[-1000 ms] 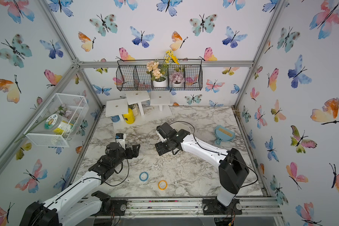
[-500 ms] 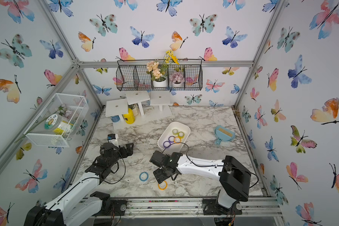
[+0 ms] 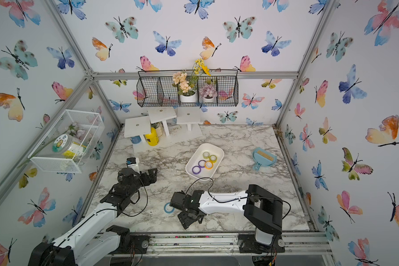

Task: Put the transparent tape into the storage box
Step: Pick up the tape at the center of the board.

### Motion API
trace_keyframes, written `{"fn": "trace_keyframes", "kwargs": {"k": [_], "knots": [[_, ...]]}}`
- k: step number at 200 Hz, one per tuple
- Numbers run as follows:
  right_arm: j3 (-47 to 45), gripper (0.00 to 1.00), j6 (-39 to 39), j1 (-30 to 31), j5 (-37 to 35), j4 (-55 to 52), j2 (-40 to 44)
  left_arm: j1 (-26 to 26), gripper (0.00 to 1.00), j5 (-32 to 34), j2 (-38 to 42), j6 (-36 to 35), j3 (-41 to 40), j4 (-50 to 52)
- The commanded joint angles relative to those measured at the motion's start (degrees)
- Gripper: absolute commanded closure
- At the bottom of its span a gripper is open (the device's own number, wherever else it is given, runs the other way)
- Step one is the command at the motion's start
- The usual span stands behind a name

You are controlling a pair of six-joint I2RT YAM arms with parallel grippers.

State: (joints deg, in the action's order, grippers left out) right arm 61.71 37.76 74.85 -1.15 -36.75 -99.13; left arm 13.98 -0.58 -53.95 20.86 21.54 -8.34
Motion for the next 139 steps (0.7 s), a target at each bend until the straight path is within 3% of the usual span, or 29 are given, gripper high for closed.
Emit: {"fn": "trace_keyframes", "kwargs": {"k": [1,57,139], "knots": [[0.16,0.2,1.09,0.32,-1.89,-0.18,-1.39,-0.18,0.01,-1.7,0.08,-0.13,0.52,0.21],[1.61,0.22,0.76,0.3,-2.64,-0.7,-3.65,-0.18,0.01,-1.98,-0.19,-0.02,0.42,-0.01],[2.45,0.32,0.47,0.3,-3.17,-2.18,-5.17,-0.18,0.02,-2.15,-0.72,0.06,0.46,-0.1]]}}
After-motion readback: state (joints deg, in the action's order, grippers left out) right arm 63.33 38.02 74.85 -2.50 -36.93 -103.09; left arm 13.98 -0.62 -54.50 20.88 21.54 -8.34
